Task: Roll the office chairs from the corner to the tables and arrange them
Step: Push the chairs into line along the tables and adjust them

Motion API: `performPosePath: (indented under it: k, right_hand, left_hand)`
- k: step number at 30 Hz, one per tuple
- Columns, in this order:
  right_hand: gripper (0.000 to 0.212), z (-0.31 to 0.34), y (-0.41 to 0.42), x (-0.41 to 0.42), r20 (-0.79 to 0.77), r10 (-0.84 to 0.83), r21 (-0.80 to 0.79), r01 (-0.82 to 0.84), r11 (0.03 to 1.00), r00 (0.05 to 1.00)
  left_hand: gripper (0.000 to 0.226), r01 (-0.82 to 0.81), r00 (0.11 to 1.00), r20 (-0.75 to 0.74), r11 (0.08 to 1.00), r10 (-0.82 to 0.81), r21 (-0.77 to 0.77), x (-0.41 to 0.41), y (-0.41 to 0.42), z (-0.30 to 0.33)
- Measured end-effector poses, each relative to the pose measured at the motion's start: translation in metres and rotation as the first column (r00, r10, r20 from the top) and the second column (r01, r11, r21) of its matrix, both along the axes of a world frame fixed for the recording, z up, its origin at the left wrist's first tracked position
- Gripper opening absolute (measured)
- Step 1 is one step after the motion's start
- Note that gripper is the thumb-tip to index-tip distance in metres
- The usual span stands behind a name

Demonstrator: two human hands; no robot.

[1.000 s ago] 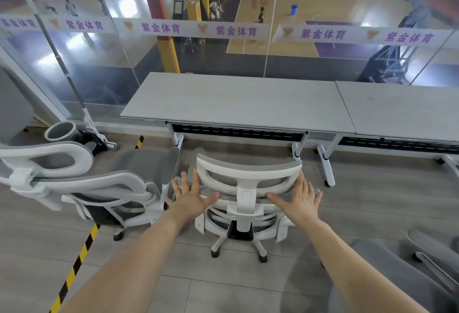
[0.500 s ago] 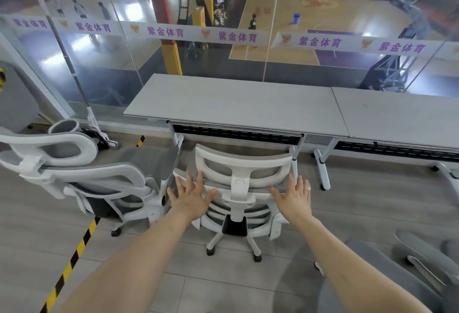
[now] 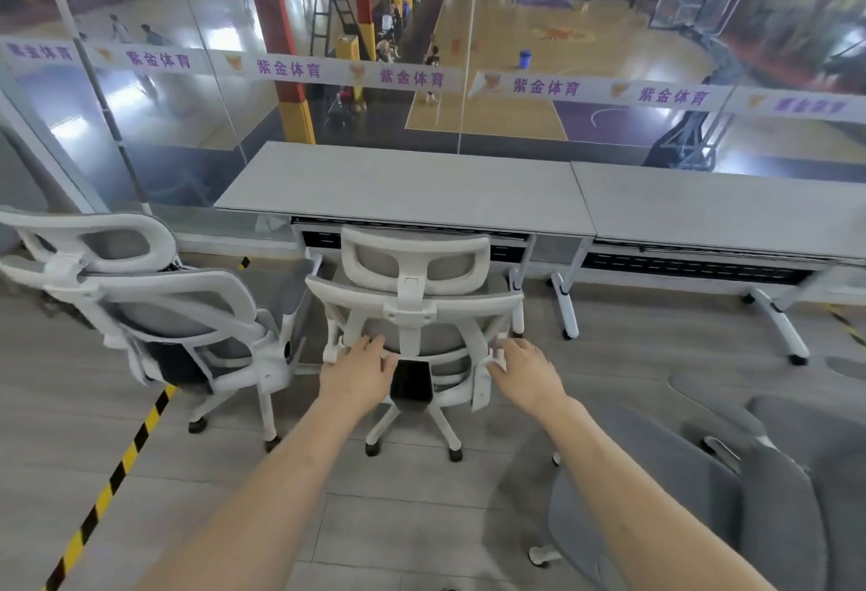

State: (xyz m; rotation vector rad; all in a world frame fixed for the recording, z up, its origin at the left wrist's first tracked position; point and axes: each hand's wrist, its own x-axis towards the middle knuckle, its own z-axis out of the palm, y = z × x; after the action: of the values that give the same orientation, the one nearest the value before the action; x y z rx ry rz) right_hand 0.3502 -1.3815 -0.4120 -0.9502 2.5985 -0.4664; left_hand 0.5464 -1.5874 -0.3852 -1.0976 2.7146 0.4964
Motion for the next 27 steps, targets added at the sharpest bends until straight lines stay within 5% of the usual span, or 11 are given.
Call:
performPosePath:
  k: [11, 27]
  right_hand:
    - [0.042, 0.019, 0.173, 0.153, -0.126, -0.13, -0.075, 0.121, 0.99, 0.984]
    - [0.037, 0.04, 0.456, 0.297, -0.195, -0.515, -0.232, 0.471, 0.851, 0.835]
  left_hand:
    - [0.049, 0.139, 0.967, -0.21, 0.99, -0.142, -0.03, 0.097, 0.157, 0.007]
    - [0.05, 0.517, 0.835, -0.197, 0.855, -0.514, -0.04, 0.145, 0.422, 0.021]
